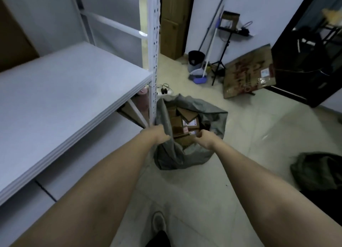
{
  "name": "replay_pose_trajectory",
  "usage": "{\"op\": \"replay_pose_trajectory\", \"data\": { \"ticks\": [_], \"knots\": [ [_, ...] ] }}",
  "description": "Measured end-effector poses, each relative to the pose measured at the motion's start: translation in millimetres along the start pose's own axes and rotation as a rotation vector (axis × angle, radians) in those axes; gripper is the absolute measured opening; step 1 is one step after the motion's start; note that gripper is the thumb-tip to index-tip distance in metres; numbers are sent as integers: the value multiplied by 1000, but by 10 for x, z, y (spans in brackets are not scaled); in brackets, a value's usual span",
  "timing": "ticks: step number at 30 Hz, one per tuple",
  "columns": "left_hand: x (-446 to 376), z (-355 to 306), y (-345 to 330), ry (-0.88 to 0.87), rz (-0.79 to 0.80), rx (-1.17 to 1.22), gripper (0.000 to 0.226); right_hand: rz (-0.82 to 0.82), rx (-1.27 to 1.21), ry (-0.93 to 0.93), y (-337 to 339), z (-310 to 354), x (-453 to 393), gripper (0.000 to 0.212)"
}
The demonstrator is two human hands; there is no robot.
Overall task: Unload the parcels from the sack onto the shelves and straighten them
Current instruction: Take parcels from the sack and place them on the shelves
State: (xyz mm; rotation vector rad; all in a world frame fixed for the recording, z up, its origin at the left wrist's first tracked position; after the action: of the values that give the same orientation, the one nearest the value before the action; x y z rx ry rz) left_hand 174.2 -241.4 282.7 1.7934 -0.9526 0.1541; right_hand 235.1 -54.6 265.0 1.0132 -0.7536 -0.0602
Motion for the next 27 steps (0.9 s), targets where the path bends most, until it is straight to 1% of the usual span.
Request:
{"op": "replay_pose_trajectory", "data": {
  "ticks": [2, 4, 5, 7, 8, 11, 14, 18, 20, 23, 27],
  "knots": [
    [-315, 1, 54, 8, 41, 13, 57, 10, 8, -47, 82, -68, -280, 45],
    [-591, 5, 120, 28, 57, 11, 57, 27, 33, -88, 146, -126, -545, 42],
    [-696, 10, 133, 35, 65, 19, 58, 43, 49, -99, 147, -158, -647, 37],
    [-966, 1, 151, 46, 95, 26, 64, 88, 81, -109, 162, -215, -900, 20],
    [-1096, -1, 141, 56, 114, 27, 67, 111, 93, -120, 156, -248, -1030, 19],
    [-1431, 4, 103, 96, 159, 64, 72, 176, 138, -144, 145, -305, -1374, 19],
    [-1776, 4, 70, 128, 165, 151, 73, 250, 207, -131, 118, -335, -1752, 19],
    [-2269, -43, 17, 170, 158, 237, 73, 333, 244, -112, 98, -454, -2318, 35],
    [-2530, -85, -24, 199, 159, 269, 73, 356, 279, -89, 146, -528, -2610, 36],
    [-3024, -144, -152, 275, 133, 339, 69, 401, 323, -60, 243, -688, -3153, 33],
    [-3611, -221, -447, 349, 139, 467, 59, 439, 393, -30, 259, -970, -3807, 31]
  ]
}}
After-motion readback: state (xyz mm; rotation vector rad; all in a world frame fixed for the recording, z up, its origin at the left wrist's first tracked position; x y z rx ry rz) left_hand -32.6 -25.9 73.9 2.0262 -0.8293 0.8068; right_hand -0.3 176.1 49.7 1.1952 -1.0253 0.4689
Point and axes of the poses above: each hand's wrist, its own x-axis away from the middle knuckle, its own y-axis out of the back of the hand, z = x × y, the point moved 6 cm from there along -x, towards the middle knuckle, and after that the axes turned 7 degrees about -y, right-handed, at the moved point
